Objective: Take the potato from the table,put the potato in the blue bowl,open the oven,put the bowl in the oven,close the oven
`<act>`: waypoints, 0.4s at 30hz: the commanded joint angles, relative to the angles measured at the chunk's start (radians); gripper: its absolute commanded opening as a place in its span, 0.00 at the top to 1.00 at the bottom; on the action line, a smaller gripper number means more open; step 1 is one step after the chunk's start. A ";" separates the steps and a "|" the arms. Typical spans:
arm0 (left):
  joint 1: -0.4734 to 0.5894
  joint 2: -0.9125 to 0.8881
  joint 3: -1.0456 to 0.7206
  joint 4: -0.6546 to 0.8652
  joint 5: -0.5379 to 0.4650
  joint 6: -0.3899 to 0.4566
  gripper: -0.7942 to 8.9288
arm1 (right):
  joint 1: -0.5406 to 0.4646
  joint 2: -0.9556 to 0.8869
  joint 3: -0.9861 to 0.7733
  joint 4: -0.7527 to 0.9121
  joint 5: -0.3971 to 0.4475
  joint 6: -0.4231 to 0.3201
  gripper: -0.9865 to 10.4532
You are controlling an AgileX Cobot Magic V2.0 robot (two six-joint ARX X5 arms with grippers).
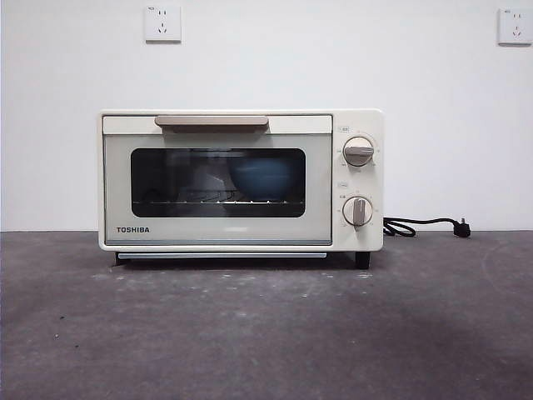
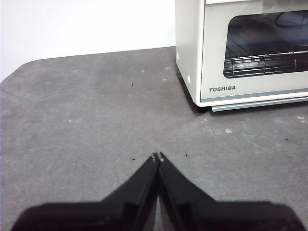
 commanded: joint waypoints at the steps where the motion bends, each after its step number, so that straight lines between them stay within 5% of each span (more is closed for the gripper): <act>1: 0.002 -0.001 -0.011 0.003 0.006 -0.010 0.92 | -0.007 -0.066 -0.096 0.023 0.006 0.011 0.91; 12: 0.002 -0.001 -0.011 0.003 0.006 -0.010 0.92 | -0.006 -0.169 -0.242 -0.036 0.006 0.027 0.91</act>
